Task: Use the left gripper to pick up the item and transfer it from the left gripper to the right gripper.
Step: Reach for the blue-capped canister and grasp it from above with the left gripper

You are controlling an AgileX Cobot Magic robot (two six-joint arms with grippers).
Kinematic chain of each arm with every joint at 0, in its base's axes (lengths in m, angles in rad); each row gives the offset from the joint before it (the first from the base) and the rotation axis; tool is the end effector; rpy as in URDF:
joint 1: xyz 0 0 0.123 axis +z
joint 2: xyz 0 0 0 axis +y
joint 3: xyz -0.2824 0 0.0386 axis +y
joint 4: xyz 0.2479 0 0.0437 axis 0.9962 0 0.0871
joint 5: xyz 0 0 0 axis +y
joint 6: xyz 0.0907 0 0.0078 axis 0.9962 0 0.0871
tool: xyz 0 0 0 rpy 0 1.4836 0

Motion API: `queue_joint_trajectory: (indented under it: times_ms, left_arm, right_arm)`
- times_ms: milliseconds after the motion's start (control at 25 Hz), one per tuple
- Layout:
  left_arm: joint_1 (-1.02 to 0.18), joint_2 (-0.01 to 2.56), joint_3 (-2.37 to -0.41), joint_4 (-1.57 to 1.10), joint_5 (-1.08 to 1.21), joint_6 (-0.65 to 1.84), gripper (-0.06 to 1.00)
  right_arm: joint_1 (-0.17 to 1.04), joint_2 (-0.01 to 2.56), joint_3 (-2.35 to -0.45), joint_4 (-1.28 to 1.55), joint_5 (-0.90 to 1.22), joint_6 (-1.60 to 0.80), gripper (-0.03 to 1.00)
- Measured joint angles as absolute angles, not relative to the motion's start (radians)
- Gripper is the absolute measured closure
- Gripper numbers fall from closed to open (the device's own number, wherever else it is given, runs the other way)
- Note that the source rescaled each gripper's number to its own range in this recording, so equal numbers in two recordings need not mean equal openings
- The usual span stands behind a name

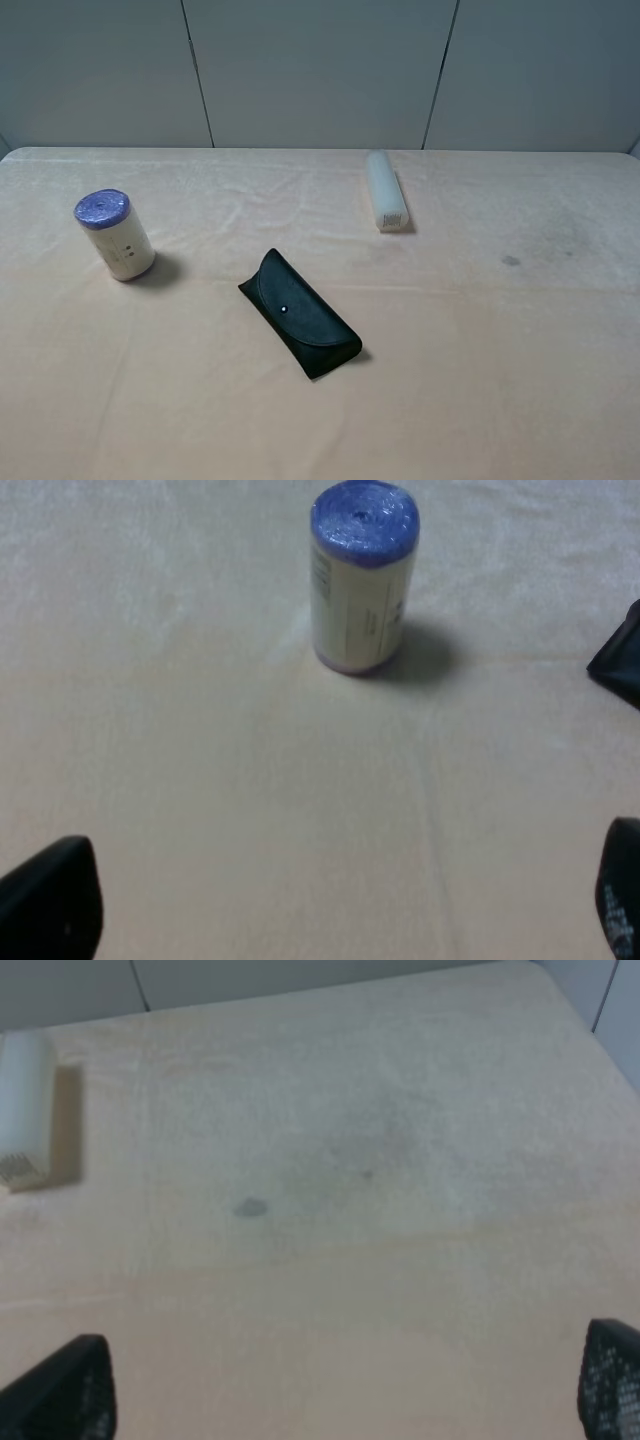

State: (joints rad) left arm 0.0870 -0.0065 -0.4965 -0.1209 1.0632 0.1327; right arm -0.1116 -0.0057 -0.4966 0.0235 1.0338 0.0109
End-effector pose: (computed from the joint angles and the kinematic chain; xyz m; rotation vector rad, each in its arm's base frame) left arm -0.0050 -0.0101 0.2764 0.0525 2.0372 -0.0069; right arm -0.0040 0.0023 0.2784 0.1226 2.0113 -0.0361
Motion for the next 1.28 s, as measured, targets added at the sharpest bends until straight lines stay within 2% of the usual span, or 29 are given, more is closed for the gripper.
queue_joint_trajectory:
  times_ms: [1280]
  left_arm:
    - [0.087,-0.007,-0.497,-0.121,1.063,0.133,-0.03]
  right_arm:
    - [-0.112,-0.006,-0.497,0.023,1.034,0.011,-0.03]
